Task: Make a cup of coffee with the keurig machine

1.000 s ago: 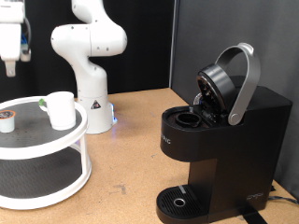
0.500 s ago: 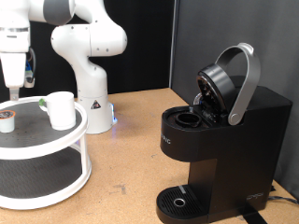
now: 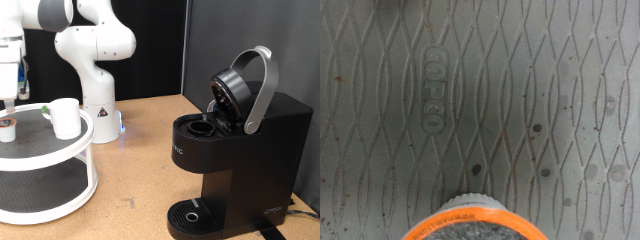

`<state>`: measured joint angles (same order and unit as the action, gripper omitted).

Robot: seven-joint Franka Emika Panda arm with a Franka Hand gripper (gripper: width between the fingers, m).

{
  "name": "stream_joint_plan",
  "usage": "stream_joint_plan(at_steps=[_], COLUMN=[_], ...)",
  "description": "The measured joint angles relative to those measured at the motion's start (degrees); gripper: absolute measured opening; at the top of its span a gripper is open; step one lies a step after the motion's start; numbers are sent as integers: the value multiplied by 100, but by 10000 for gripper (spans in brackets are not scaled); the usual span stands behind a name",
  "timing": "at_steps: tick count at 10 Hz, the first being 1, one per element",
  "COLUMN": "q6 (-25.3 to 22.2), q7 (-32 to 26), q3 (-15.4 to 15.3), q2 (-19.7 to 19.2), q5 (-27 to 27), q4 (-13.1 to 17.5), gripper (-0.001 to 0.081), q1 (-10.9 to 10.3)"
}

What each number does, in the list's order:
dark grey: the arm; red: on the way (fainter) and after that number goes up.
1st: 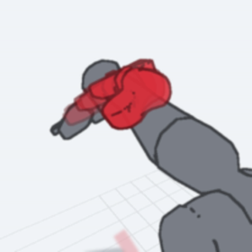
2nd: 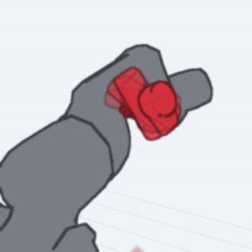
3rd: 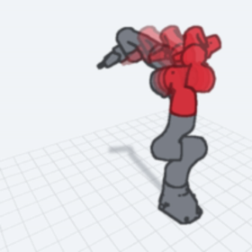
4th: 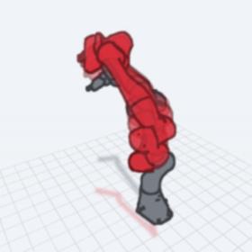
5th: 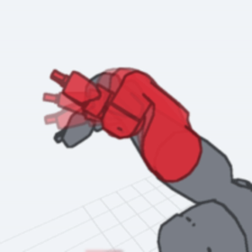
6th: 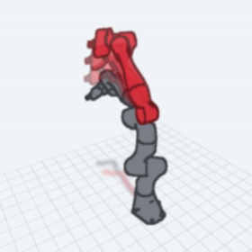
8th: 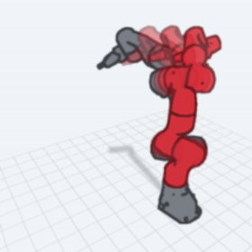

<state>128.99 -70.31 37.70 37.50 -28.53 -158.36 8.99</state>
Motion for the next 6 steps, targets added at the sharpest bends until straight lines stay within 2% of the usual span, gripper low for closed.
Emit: stream_joint_plan(at_steps=[6], q6=[465], q7=[78], q3=[203], q2=[-459], q5=[97], q4=[33], gripper=[800], q1=[-10])
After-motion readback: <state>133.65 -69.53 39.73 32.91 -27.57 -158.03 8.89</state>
